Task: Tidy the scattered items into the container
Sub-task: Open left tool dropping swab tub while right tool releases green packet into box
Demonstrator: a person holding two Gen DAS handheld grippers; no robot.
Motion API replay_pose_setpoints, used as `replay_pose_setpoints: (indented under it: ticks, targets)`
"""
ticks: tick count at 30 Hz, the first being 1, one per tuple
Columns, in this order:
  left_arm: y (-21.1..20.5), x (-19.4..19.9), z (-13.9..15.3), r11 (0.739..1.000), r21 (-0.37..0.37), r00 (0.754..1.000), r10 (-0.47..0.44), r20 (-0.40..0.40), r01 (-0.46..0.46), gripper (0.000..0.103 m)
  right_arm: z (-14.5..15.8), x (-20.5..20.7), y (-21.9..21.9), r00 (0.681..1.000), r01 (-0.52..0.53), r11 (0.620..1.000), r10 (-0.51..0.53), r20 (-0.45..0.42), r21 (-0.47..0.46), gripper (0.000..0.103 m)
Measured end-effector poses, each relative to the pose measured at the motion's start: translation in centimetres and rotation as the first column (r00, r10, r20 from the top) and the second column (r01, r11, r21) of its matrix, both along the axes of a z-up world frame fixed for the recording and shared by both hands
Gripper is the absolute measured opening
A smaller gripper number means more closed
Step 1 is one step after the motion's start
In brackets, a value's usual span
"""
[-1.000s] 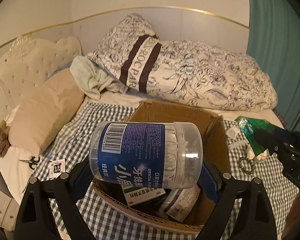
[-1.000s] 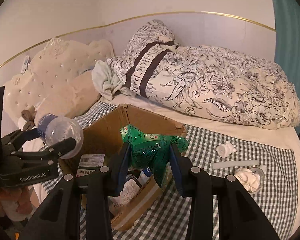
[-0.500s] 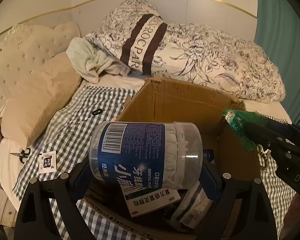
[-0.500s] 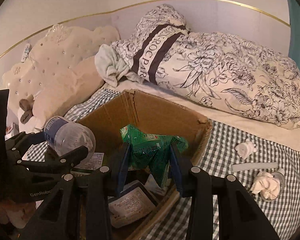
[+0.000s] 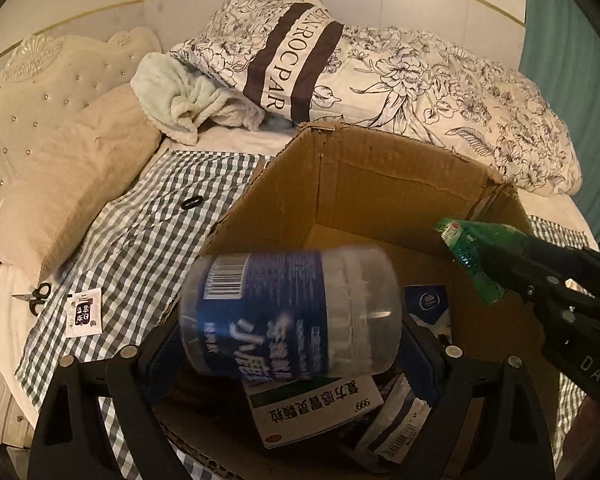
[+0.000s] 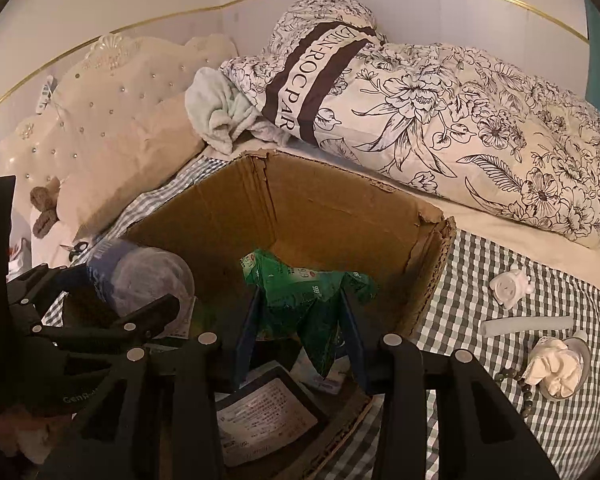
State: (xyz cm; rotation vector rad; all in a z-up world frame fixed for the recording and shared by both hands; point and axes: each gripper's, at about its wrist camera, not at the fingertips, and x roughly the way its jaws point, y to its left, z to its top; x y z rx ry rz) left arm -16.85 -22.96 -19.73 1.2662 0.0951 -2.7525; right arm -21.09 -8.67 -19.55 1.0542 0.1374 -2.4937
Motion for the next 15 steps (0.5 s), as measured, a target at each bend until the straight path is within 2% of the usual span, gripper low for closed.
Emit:
replay_pose_setpoints:
  ticks: [1, 3, 5, 15]
  targets:
    - [0.0, 0.0, 0.1, 1.0, -0.001, 1.0, 0.001, -0.003, -0.001, 0.093, 0.1, 0.0, 0.0, 1.0, 0.004, 1.0, -0.004, -0.006, 0.001, 0.042]
    - [0.1, 0.1, 0.5, 1.0, -0.014, 1.0, 0.008, -0.009, -0.009, 0.093, 0.5, 0.2, 0.2, 1.0, 0.014, 1.0, -0.014, -0.018, -0.002, 0.053]
    - [0.1, 0.2, 1.0, 1.0, -0.014, 1.0, 0.009, -0.015, -0.01, 0.093, 1.2, 0.5, 0.4, 0.999, 0.021, 1.0, -0.022, -0.037, -0.013, 0.059]
    - [1.2, 2.1, 4.3, 1.0, -0.023, 0.997, -0.001, -0.074, 0.0, 0.093, 4.6, 2.6, 2.2, 0.993, 0.053, 0.998, -0.056, -0.101, -0.033, 0.06]
